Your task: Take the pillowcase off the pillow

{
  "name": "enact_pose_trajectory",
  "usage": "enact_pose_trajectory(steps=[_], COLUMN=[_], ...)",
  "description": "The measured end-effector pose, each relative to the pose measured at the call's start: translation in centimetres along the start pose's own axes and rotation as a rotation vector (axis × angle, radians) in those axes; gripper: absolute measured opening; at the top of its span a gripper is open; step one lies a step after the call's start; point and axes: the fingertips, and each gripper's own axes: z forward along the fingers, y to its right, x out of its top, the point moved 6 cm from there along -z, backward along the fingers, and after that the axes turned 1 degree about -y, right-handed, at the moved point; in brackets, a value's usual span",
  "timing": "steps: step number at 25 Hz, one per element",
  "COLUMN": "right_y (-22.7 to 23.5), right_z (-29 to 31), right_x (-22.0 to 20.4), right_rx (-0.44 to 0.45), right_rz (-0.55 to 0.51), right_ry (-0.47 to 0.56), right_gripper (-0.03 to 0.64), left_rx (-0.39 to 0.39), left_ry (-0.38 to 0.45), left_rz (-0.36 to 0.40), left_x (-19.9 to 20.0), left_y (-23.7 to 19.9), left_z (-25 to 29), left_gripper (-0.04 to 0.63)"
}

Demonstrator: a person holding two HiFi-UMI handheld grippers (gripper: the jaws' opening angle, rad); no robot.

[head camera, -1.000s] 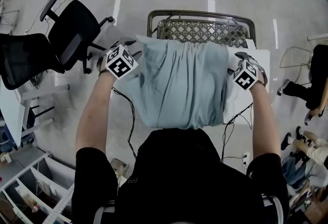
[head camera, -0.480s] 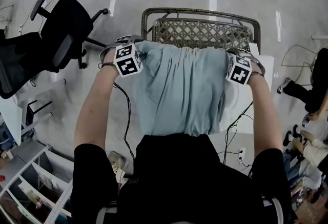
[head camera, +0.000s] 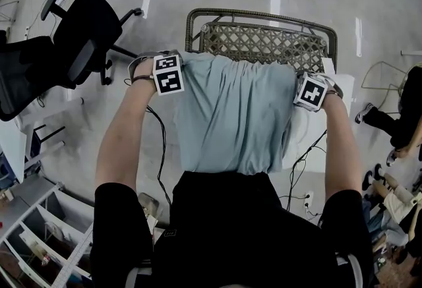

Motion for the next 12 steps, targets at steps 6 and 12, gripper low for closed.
enact_pose_trajectory(steps=[6, 12], right_y=[-1.2, -2.1], right_z=[-1.6, -2.5], right_x=[-1.1, -2.2], right_rx=[-0.058, -0.137], right_rz=[0.034, 0.088], right_ry=[0.049, 0.068], right_gripper=[0.331, 0.331], left_rx=[0.051, 0.112], left_ry=[-0.095, -0.164], left_rz=[-0.057, -0.128], left_x=[-4.5, -10.7], left_y=[2.0, 4.4], left_z=[-1.5, -4.0], left_gripper=[0.008, 0.008])
